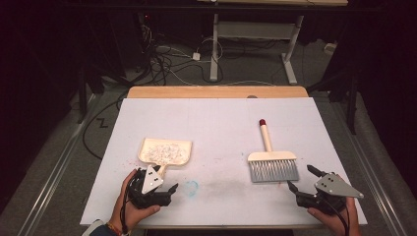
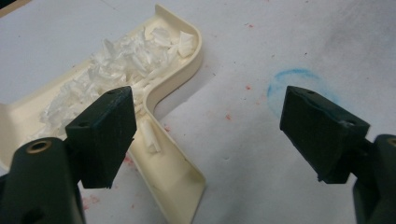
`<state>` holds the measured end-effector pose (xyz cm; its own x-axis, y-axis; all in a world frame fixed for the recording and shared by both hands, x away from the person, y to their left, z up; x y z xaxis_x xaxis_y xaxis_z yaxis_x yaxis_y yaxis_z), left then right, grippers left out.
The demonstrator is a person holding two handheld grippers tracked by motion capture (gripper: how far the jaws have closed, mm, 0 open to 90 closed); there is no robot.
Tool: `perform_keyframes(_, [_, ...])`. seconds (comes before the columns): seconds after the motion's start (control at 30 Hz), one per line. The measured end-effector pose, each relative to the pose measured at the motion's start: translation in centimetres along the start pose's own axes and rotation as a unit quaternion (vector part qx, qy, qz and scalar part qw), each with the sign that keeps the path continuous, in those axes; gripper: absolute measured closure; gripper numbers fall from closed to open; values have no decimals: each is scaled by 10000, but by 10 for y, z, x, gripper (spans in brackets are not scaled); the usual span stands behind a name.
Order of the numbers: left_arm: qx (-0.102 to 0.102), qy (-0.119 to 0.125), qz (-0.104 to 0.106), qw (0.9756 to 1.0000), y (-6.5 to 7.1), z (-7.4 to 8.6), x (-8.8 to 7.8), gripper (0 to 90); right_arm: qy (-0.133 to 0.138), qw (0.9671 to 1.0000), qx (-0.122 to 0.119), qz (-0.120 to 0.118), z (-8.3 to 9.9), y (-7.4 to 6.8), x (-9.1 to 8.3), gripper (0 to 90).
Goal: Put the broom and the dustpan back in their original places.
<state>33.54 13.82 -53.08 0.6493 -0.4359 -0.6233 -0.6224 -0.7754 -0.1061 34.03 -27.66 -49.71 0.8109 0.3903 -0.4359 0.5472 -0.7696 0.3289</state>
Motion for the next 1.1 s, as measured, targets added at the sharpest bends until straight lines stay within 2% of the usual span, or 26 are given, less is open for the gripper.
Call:
perform_keyframes(0.1, [21, -14, 0, 10000, 0, 0, 1, 178, -29, 10000, -42, -54, 2, -3, 1, 205])
perform_keyframes(0.33, [148, -48, 4, 9999, 5, 0, 2, 175, 89, 9999, -53, -22, -4, -3, -4, 204])
perform_keyframes(0.47, [193, -76, 15, 9998, 6, 2, 1, 175, 76, 9999, -138, 23, -4, -3, -6, 204])
perform_keyframes(0.57, [223, -10, 3, 9997, 5, 0, 0, 175, 94, 9998, -164, 70, -6, -3, -7, 204])
perform_keyframes(0.77, [171, -67, 52, 9998, 6, 2, 1, 175, 98, 9998, -145, 76, -8, -2, -7, 204])
perform_keyframes(1.1, [214, -108, 56, 9997, 7, 2, 3, 175, 118, 9998, -124, 118, -6, 2, -9, 203])
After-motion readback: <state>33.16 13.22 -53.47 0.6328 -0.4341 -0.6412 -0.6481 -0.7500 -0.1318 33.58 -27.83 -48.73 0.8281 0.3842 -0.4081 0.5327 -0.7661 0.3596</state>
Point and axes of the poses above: each handheld gripper's, and its own axes: x roughly forward along the jaws, z roughly out of its underside, y roughly to its right, the point moved 9 cm from there along x, roughly forward along the jaws, and after that the axes turned 5 degrees about -x, right-handed, at the moved point
